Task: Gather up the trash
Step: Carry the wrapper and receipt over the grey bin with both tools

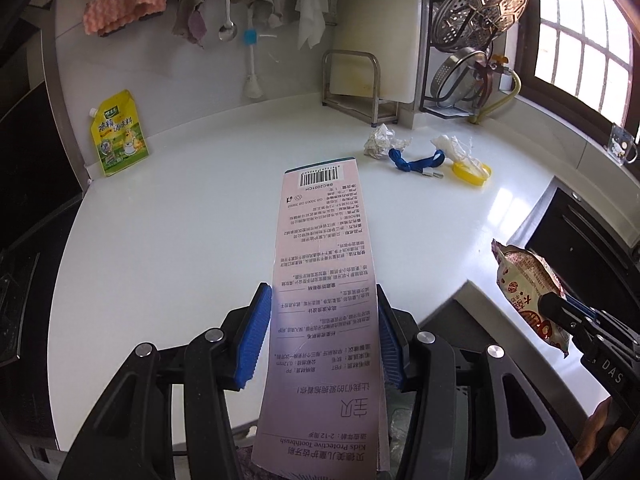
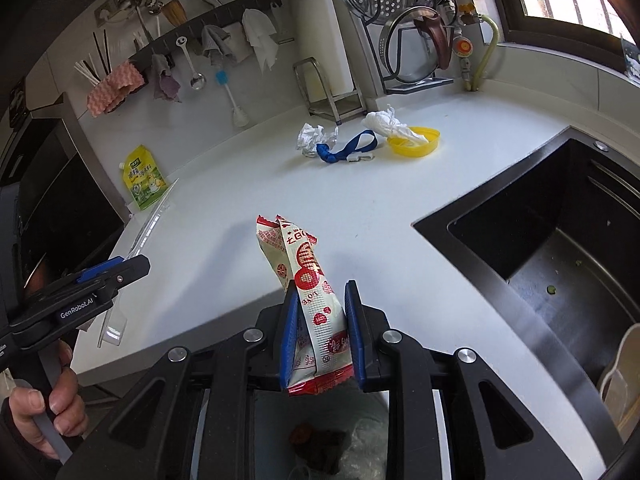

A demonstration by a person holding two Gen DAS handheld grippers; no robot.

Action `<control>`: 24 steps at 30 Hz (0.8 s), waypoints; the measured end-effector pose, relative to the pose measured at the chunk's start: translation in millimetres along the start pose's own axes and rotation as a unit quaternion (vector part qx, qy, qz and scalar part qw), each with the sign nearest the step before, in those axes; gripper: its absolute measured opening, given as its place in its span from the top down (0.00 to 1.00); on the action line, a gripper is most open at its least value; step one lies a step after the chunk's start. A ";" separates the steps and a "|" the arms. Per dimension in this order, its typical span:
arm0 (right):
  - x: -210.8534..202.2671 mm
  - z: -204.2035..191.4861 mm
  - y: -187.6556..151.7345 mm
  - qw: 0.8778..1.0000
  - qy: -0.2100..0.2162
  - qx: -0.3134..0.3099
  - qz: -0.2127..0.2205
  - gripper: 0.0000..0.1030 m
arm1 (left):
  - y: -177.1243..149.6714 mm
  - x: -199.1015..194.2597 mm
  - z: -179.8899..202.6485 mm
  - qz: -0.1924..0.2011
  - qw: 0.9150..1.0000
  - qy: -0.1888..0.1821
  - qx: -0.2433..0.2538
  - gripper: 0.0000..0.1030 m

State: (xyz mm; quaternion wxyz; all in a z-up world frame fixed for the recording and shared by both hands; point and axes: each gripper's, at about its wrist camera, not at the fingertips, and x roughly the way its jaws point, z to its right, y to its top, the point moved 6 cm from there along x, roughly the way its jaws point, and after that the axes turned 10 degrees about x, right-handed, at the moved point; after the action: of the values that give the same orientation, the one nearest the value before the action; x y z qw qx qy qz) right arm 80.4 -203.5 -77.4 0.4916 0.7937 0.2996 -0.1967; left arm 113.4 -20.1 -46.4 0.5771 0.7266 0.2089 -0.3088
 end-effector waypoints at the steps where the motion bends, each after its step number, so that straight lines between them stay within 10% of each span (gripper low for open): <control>1: -4.7 -2.0 -7.7 1.000 -0.001 0.001 0.000 0.79 | -5.8 -4.0 0.5 -0.001 1.000 -0.001 0.003 0.53; 24: -46.2 -6.0 -120.9 0.999 -0.023 0.015 -0.035 0.79 | -106.7 -40.2 46.0 -0.022 0.997 -0.035 0.061 0.52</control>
State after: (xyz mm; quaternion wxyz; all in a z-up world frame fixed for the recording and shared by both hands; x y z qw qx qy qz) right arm -34.6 -170.4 -126.8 0.4788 0.7854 0.3130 -0.2364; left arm 4.4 -36.2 -101.0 0.5318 0.7443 0.1850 -0.3591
